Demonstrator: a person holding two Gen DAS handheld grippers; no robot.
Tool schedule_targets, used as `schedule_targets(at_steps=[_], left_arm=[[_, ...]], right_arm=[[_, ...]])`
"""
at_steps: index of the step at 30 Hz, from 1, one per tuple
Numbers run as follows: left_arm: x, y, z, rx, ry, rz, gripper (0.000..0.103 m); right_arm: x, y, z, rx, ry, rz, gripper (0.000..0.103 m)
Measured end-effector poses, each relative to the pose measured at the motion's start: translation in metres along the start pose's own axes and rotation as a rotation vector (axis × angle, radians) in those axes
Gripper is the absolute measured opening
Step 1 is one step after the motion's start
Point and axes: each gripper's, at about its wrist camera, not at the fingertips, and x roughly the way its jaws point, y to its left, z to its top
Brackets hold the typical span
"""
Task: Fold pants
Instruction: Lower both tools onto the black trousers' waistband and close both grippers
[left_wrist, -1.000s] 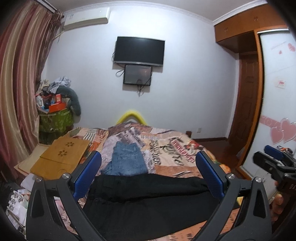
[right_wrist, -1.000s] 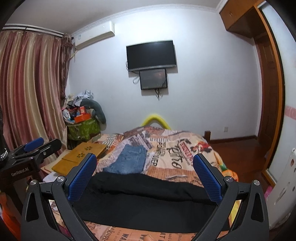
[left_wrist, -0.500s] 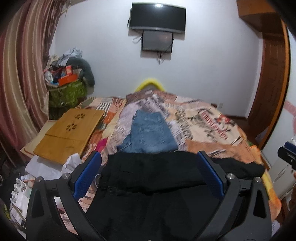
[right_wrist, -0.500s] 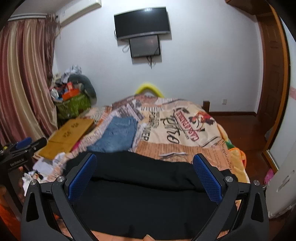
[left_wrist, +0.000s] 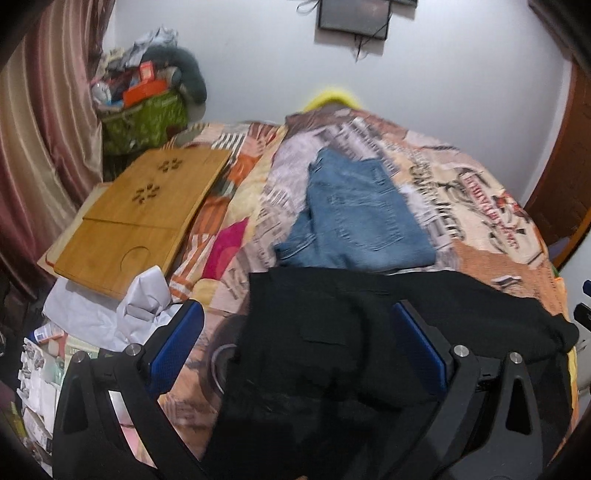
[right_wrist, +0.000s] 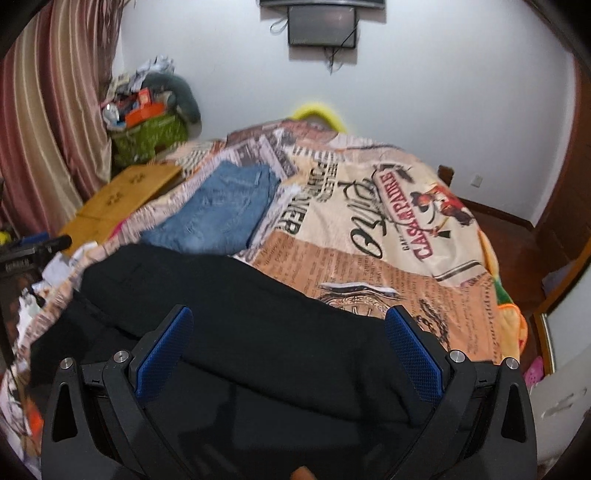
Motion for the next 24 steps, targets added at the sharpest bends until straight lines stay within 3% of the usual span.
schedule_targets(at_steps=[4,6,13,15,22,24], left_arm=[[0.036,0.017,0.006,-0.014,0.078,0.017,0.097],[0.056,0.023,0.009,-0.022,0.136,0.004,0.087],[0.118,0.032,0.014,-0.057,0.333,-0.047,0.075],[0.133,0.033,0.015,-0.070,0.367,-0.064,0.074],[0.165,0.039,0.017,-0.129,0.430,-0.114,0.074],[0.167,0.038,0.017,-0.130,0.425,-0.121,0.071]], right_arm=[[0.028,-0.009,0.007,-0.041,0.056,0.026,0.101],[0.042,-0.011,0.009,-0.065,0.081,0.040,0.095],[0.088,-0.018,0.019,-0.112,0.196,0.131,0.082],[0.101,-0.017,0.020,-0.130,0.226,0.162,0.076],[0.135,-0.005,0.026,-0.216,0.280,0.237,0.073],[0.147,-0.002,0.026,-0.231,0.311,0.252,0.061]])
